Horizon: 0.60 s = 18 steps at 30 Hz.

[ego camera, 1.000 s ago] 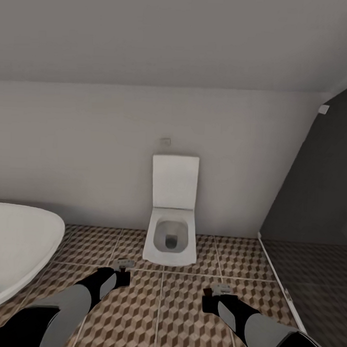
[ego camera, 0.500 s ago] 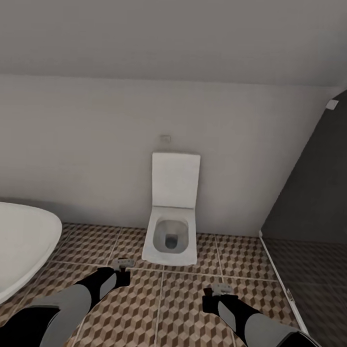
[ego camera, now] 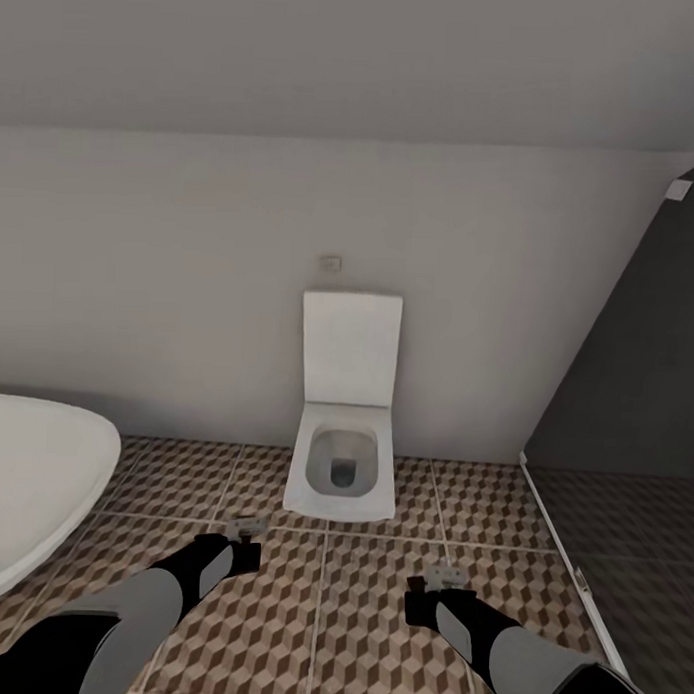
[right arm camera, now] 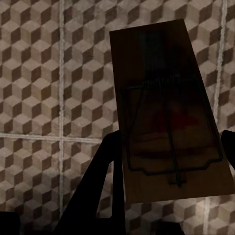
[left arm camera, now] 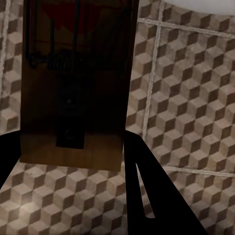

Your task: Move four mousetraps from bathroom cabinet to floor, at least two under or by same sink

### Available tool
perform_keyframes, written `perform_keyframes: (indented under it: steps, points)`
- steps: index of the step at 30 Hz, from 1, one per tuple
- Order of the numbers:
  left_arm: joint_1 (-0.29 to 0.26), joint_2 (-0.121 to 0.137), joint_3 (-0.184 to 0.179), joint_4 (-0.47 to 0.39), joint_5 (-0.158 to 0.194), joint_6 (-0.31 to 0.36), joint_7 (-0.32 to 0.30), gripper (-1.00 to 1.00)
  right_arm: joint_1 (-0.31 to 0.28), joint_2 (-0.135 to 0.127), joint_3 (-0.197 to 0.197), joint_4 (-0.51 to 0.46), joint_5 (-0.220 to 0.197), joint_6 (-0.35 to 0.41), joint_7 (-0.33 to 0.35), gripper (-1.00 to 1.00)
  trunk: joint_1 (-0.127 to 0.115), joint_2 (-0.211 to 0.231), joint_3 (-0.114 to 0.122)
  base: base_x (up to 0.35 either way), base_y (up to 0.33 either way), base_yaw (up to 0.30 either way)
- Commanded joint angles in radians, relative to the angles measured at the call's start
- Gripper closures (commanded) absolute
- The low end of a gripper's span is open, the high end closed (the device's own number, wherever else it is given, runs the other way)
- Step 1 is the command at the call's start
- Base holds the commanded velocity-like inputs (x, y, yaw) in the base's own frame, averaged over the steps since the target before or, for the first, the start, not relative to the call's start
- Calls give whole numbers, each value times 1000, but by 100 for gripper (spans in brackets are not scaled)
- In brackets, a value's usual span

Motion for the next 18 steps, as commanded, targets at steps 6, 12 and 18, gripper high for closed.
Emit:
perform_keyframes:
  steps: [6,12,18]
  points:
    - [0,-2,0,3,8,10,5,100,-20,1,5,-1,-6,4,-1,100,23,-43,-29,0,0,0]
    - [0,-21,0,8,9,11,5,100,-38,4,5,-2,-8,2,-46,100,46,-85,-58,0,0,27]
    - [0,-48,-1,9,9,12,5,100,-40,22,6,-17,-7,-5,-98,100,69,-127,-86,0,0,64]
